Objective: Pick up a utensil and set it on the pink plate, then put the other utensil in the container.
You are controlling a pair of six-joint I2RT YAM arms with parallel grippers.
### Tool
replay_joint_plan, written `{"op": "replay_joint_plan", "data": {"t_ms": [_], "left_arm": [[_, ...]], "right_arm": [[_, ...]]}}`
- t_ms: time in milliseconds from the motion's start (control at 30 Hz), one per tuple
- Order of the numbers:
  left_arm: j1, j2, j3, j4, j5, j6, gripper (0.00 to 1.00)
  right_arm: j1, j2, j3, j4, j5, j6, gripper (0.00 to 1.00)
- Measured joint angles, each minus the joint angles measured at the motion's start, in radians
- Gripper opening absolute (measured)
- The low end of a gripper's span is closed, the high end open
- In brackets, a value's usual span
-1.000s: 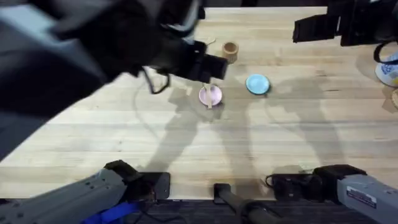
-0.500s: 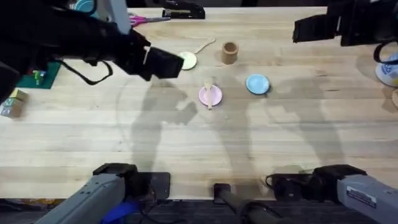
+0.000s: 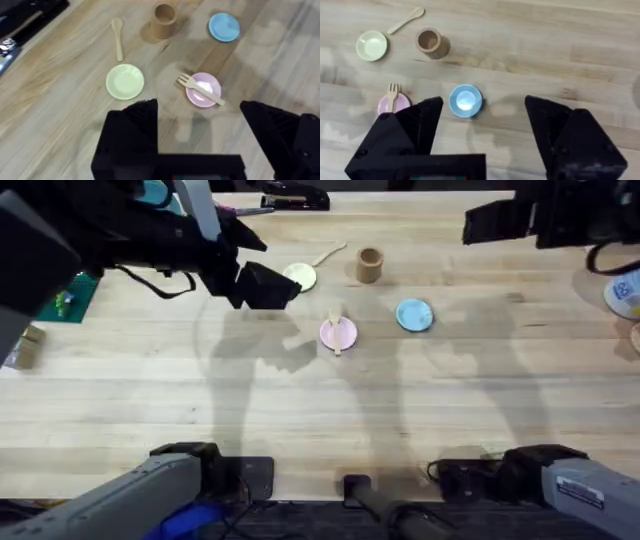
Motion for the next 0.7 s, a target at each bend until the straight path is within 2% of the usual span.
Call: {"op": "replay_joint_plan", "data": {"t_ms": [400,533,700], "left_arm": [[0.000,0.034,0.000,0.007,0.045,0.017,0.995],[0.000,0.034,0.000,0.008,0.045,0.017,0.995],[0.000,0.034,0.000,0.008,0.045,0.017,0.995]], "right_arm": [[0.046,0.054,0.024,0.025,-0.029,-0.050,0.996],[0.083,0.126,0.106,0.021,-0.031,-0.072,0.996],[0.125,0.262,0.272,-0.015,-0.015,-0.070,0.996]]}}
